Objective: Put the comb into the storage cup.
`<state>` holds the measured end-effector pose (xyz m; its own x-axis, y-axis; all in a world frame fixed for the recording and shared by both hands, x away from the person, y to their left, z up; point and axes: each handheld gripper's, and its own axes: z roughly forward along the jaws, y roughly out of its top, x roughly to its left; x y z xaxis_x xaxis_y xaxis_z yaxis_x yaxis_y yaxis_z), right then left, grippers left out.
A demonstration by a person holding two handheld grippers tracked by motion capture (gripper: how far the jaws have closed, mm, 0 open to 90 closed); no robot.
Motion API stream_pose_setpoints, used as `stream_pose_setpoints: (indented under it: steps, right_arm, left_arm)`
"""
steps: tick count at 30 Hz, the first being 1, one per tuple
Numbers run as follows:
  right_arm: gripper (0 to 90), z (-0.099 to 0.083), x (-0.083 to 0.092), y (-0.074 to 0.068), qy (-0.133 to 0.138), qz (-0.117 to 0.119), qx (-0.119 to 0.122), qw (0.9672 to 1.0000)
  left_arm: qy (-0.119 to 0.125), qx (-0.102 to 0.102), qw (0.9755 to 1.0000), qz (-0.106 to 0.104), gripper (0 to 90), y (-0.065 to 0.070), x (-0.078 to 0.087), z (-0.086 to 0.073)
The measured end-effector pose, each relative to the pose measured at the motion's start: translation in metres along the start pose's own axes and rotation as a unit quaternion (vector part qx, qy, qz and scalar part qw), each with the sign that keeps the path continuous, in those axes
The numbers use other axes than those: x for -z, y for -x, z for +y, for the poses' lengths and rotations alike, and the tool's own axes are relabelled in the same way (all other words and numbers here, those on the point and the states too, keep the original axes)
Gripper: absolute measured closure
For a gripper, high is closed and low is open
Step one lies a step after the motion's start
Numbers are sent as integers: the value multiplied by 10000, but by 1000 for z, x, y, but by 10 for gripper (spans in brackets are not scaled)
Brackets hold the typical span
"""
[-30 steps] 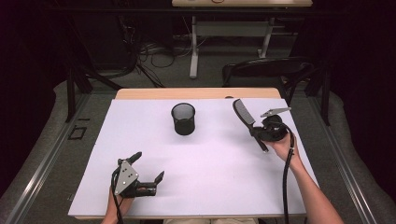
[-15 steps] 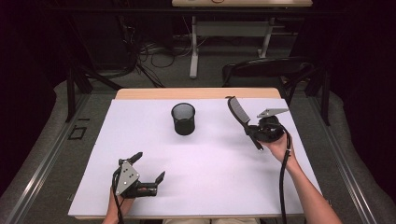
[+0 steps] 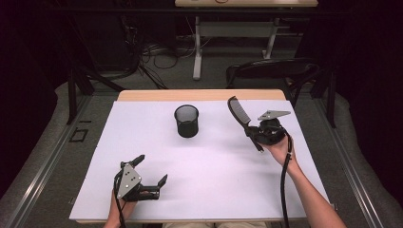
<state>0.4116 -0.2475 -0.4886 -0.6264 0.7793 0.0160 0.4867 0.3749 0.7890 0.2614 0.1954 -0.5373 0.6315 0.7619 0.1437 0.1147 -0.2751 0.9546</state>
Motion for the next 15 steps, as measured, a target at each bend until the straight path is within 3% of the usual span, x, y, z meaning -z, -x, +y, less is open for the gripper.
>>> stream_pose_setpoints:
  steps: [15]
  right_arm:
    - [728,11,2,-11,248,1,140,9996]
  left_arm:
    - [29,19,10000,-5,2,1,1,0]
